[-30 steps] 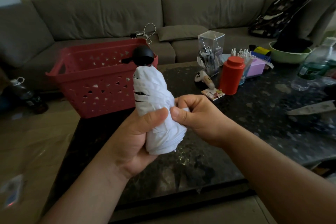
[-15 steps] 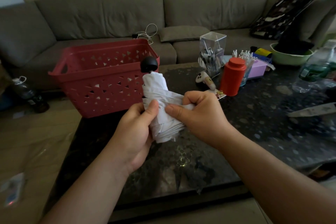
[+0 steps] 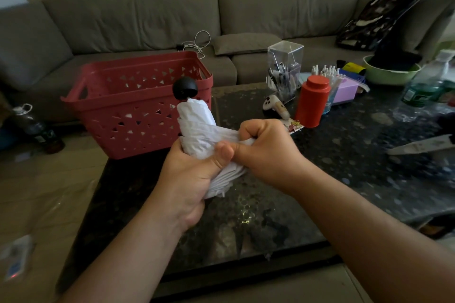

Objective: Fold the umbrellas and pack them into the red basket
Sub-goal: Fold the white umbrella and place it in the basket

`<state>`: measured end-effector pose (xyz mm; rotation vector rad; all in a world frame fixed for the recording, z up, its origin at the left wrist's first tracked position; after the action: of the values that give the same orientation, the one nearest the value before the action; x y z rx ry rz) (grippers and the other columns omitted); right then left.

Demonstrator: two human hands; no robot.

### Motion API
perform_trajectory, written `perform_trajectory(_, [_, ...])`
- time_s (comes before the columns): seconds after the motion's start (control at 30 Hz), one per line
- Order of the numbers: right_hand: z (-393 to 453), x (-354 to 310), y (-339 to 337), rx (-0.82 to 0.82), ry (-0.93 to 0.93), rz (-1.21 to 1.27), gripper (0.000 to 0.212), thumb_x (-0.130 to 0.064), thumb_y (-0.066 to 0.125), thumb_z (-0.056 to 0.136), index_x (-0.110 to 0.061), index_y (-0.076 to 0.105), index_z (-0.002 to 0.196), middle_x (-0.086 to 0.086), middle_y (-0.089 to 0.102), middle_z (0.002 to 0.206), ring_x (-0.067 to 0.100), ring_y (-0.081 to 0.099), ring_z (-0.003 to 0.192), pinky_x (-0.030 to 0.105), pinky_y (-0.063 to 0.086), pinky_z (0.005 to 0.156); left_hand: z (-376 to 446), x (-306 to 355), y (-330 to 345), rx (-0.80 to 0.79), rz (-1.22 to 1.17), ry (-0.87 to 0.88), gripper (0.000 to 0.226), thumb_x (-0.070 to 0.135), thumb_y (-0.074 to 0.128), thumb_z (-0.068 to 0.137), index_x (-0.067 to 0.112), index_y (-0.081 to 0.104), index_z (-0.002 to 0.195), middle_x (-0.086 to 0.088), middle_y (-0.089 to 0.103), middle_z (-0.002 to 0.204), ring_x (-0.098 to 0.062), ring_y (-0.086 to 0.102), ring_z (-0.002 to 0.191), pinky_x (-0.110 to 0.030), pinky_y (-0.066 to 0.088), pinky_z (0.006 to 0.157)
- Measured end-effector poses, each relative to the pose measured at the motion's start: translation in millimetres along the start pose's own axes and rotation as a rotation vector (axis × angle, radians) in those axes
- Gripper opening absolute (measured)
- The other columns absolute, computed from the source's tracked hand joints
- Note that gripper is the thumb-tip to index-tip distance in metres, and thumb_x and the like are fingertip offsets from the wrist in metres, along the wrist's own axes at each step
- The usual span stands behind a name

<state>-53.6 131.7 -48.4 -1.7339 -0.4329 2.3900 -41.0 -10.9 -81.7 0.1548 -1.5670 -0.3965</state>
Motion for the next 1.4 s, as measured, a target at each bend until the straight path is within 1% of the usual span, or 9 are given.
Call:
perform_trajectory(0.3, [-1, 12, -4, -0.035, 0.218, 0.185, 0.053, -0.036, 0.078, 0.093, -0.014, 0.046, 0.057, 0.007, 0.045, 0.055, 0.023, 0.044, 0.051, 0.033, 0.039, 0.049, -4, -7, 2, -0.037, -0.142, -0.213, 0.049, 0.018, 0.075, 0.081, 0.004, 0.066, 0.127, -0.024, 0.076, 0.114, -0.037, 0.078, 0.098, -0.042, 0.066, 0.077])
perform_trajectory(0.43, [3, 13, -12, -0.061, 0.317, 0.210, 0.061, -0.056, 0.080, 0.079, 0.003, 0.065, 0.082, 0.028, 0.063, 0.085, 0.031, 0.057, 0.079, 0.047, 0.046, 0.076, -6, -13, 5, -0.070, -0.344, -0.369, 0.024, 0.020, 0.065, 0.094, 0.000, 0.075, 0.103, -0.018, 0.078, 0.090, -0.025, 0.078, 0.071, -0.031, 0.062, 0.055])
perform_trajectory(0.53, [4, 14, -28, -0.012, 0.378, 0.261, 0.032, -0.040, 0.080, 0.089, -0.018, 0.066, 0.070, 0.016, 0.063, 0.081, 0.032, 0.058, 0.082, 0.046, 0.046, 0.079, -6, -13, 2, -0.032, -0.411, -0.413, 0.030, 0.024, 0.065, 0.094, 0.002, 0.079, 0.080, -0.011, 0.074, 0.073, -0.018, 0.071, 0.053, -0.025, 0.056, 0.045])
perform_trajectory(0.7, [-3, 20, -36, -0.014, 0.518, 0.386, 0.021, -0.031, 0.069, 0.098, -0.014, 0.067, 0.086, 0.002, 0.061, 0.069, 0.013, 0.060, 0.064, 0.030, 0.052, 0.070, 0, -20, -7, -0.025, -0.509, -0.508, 0.056, 0.027, 0.088, 0.079, 0.009, 0.060, 0.125, -0.003, 0.061, 0.080, -0.010, 0.059, 0.054, -0.023, 0.055, 0.049])
perform_trajectory(0.8, [-4, 17, -33, 0.061, 0.517, 0.492, 0.026, -0.036, 0.065, 0.102, -0.011, 0.062, 0.097, 0.005, 0.058, 0.075, 0.017, 0.057, 0.067, 0.034, 0.054, 0.073, 1, -23, -4, -0.043, -0.613, -0.530, 0.039, 0.028, 0.086, 0.081, 0.010, 0.068, 0.110, 0.002, 0.059, 0.078, -0.008, 0.058, 0.058, -0.021, 0.057, 0.053])
perform_trajectory(0.97, [-6, -19, -67, 0.526, -0.007, -0.255, 0.019, -0.042, 0.068, 0.095, -0.030, 0.061, 0.109, -0.005, 0.062, 0.104, 0.015, 0.062, 0.092, 0.039, 0.059, 0.083, -3, -13, 0, 0.049, -0.735, -0.481, 0.031, 0.032, 0.068, 0.094, 0.004, 0.076, 0.083, -0.004, 0.073, 0.072, -0.013, 0.067, 0.049, -0.024, 0.058, 0.047])
perform_trajectory(1.1, [-26, -59, -14, 0.286, -0.591, -0.553, 0.010, -0.026, 0.076, 0.090, -0.016, 0.075, 0.089, -0.001, 0.064, 0.088, 0.020, 0.058, 0.085, 0.043, 0.051, 0.075, 10, -16, -13, 0.085, -0.790, -0.436, 0.045, 0.036, 0.071, 0.095, 0.017, 0.070, 0.135, -0.002, 0.075, 0.121, -0.012, 0.074, 0.084, -0.025, 0.063, 0.070])
perform_trajectory(1.17, [-33, -56, 17, 0.148, -0.670, -0.613, 0.009, -0.026, 0.078, 0.090, -0.017, 0.079, 0.091, -0.001, 0.067, 0.090, 0.022, 0.059, 0.086, 0.046, 0.050, 0.072, 11, -18, -9, 0.020, -0.802, -0.461, 0.049, 0.039, 0.068, 0.097, 0.015, 0.066, 0.140, -0.005, 0.075, 0.116, -0.015, 0.075, 0.098, -0.028, 0.064, 0.081])
perform_trajectory(1.4, [-31, -44, 32, 0.164, -0.632, -0.616, 0.011, -0.030, 0.079, 0.091, -0.021, 0.079, 0.098, -0.005, 0.068, 0.100, 0.024, 0.058, 0.092, 0.047, 0.051, 0.072, 8, -6, 1, -0.045, -0.788, -0.374, 0.056, 0.047, 0.060, 0.102, 0.007, 0.064, 0.141, -0.014, 0.075, 0.110, -0.024, 0.078, 0.088, -0.032, 0.064, 0.064])
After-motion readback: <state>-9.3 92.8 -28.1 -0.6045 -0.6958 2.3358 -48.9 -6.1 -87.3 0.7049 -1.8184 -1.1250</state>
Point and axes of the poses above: each hand's wrist, its own z-axis towards the middle knuckle, its own y-axis out of the palm, x = y × z, the point moved 7 cm from there along z, towards the middle knuckle
